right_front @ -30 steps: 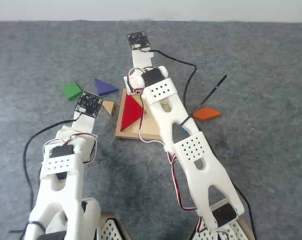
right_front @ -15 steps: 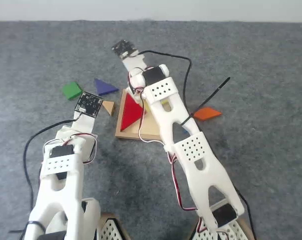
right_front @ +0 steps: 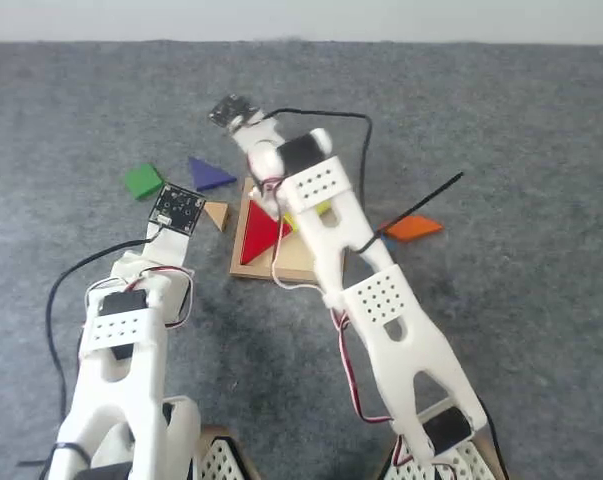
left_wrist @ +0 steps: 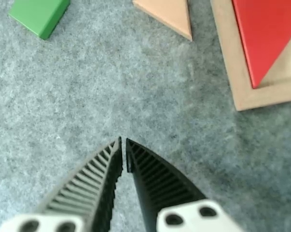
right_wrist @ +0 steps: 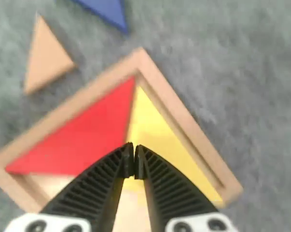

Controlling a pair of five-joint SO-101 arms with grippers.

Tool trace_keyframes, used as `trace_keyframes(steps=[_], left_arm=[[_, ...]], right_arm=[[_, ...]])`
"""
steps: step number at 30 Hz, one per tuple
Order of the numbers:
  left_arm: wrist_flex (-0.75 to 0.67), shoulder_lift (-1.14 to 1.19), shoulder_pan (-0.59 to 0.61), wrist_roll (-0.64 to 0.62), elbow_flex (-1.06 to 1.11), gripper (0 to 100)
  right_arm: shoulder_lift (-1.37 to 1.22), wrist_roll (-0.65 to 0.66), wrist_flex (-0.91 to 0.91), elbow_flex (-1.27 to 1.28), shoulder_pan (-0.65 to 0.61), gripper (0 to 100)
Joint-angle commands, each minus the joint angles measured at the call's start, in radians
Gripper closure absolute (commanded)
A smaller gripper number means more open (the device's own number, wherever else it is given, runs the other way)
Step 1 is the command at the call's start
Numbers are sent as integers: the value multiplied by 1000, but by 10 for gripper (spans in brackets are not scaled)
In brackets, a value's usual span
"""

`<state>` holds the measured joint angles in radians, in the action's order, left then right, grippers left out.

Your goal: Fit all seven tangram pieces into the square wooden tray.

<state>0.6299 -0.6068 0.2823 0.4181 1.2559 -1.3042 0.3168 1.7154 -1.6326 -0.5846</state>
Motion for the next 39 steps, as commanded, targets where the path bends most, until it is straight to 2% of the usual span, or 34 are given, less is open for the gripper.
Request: trace_keyframes(steps=[1,4,7,16,19,22,25,28,39], left_arm=[[-17,-32,-6,11,-5,985],[-17,-32,-6,11,-5,985],[-17,-32,-6,11,-5,985],[-17,-32,-6,11,-5,985],[-17,-32,-6,11,-5,985],[-17,-32,-6,11,-5,985],[-17,-32,-6,11,-5,985],[-17,-32,-6,11,-5,985],[-17,-32,-6,11,-5,985]], right_arm=[[219,2,88,-44,104,993],[292,-32,90,-29,173,992],[354,-34,90,92,205,992],[700,-40,76,729,147,991],[728,-41,-28,901,130,991],[688,-41,-255,1034,130,991],[613,-35,-433,1094,130,991],[519,-37,-522,1096,130,991],[608,-35,-351,1028,116,991]])
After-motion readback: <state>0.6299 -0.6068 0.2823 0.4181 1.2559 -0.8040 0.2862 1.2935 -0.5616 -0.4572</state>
